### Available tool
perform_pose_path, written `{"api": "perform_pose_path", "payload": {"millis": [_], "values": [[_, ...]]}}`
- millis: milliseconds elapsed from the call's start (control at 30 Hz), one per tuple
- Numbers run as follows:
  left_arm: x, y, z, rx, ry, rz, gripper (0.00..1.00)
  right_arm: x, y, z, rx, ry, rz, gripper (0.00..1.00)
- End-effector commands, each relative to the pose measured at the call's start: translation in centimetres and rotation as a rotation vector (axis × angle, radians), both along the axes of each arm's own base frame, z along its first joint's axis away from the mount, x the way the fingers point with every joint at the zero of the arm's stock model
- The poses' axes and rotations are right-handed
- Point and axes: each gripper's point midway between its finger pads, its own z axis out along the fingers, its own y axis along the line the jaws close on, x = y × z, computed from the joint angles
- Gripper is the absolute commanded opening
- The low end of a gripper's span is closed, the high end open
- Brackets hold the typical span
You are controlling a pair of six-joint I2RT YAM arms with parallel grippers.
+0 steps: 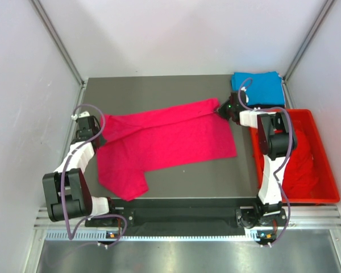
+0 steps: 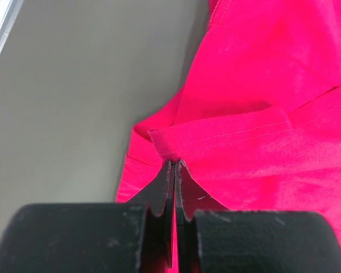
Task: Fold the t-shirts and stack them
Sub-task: Fold the tshirt
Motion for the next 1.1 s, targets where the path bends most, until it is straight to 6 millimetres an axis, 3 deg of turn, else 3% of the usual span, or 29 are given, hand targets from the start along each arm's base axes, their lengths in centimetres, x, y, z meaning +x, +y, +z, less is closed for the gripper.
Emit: {"api": "perform_pose_path", "payload": {"millis": [0,233,367,400,533,600,667,733,933,967,1033,1067], "values": [[0.1,0.3,-0.3,0.000,-0.004,0.022,0.00,1.1,0.3,4.6,0.015,-0.127,0.008,0.00],[-1.1,-0.8,-2.2,-0.079,0.100,0.030,0.04,-0.1,0.1,4.2,0.011,-0.095,-0.004,0.05],[-0.8,-0.7,-0.9,-0.070,0.071,0.035,0.26,-0.6,-0.1,4.4,0.004,-0.080,-0.007,0.11],[-0.7,-0.8,-0.3,-0.073,0.067,0.030,0.32,-0.6,-0.3,4.8,0.001,-0.081,-0.006,0.19],[1.6,-0.4,3.3,-0.059,-0.007,0.018,0.39,-1.4,-0.6,5.8,-0.051,-0.037,0.026,0.32],[2.4,0.1,3.9,-0.040,-0.016,0.019,0.43,-1.0,-0.7,7.3,-0.098,-0.053,0.062,0.37],[3.8,0.2,4.6,-0.035,-0.035,-0.005,0.45,-1.2,-0.6,6.8,-0.129,-0.020,0.111,0.39],[5.6,0.0,5.5,-0.041,-0.077,-0.044,0.46,-0.1,-0.7,7.7,-0.174,-0.051,0.170,0.40],[9.1,0.3,4.6,-0.025,-0.056,-0.109,0.48,1.9,-0.1,6.6,-0.214,-0.085,0.336,0.40],[9.5,0.5,3.5,-0.023,-0.028,-0.113,0.48,2.1,-0.3,5.7,-0.225,-0.068,0.347,0.40],[10.5,1.0,3.4,-0.025,-0.028,-0.113,0.48,2.3,-0.5,5.2,-0.246,-0.063,0.375,0.39],[10.8,1.1,2.2,-0.040,-0.005,-0.117,0.49,2.4,-0.6,4.6,-0.253,-0.060,0.388,0.39]]}}
